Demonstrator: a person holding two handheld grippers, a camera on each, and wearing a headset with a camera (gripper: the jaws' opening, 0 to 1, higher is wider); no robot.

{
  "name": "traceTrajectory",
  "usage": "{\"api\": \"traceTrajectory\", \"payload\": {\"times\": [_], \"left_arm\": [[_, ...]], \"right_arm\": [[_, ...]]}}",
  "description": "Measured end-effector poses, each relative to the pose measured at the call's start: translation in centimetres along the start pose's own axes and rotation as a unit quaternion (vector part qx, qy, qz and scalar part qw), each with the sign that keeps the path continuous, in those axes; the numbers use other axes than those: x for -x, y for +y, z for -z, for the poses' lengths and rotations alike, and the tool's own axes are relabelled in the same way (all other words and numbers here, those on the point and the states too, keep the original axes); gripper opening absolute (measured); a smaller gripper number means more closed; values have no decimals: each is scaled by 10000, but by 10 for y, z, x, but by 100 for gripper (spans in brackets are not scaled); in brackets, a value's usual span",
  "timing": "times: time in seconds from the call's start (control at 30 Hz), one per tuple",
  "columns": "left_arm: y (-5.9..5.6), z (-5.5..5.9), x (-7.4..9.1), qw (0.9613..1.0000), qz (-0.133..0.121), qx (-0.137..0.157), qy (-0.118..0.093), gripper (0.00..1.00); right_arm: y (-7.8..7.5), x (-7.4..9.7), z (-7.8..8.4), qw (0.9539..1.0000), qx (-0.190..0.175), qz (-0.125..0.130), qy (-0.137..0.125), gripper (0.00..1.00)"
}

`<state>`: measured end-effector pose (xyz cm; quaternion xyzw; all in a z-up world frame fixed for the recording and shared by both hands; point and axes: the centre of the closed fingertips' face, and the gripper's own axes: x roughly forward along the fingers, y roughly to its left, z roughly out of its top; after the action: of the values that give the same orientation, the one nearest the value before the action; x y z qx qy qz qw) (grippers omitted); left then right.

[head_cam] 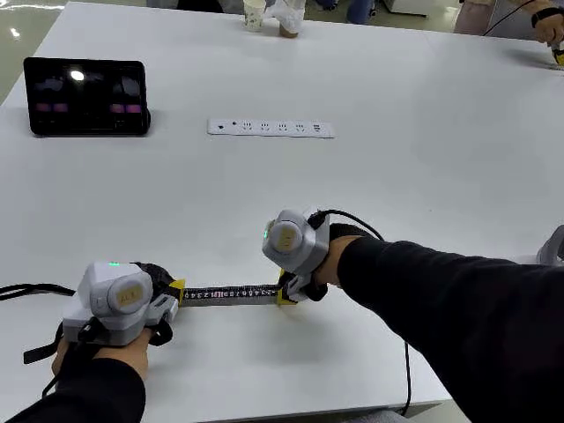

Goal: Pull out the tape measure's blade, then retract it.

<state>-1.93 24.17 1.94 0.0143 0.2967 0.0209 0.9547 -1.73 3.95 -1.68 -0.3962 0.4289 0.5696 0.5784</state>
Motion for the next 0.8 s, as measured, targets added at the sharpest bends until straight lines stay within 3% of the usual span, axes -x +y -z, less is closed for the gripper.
{"api": "traceTrajectory", "payload": {"times": [0.8], "left_arm": [[0, 0, 1, 10000, 3, -28, 17, 63]], "right_arm": [[1, -2, -8, 9999, 11, 1, -102, 11]]}}
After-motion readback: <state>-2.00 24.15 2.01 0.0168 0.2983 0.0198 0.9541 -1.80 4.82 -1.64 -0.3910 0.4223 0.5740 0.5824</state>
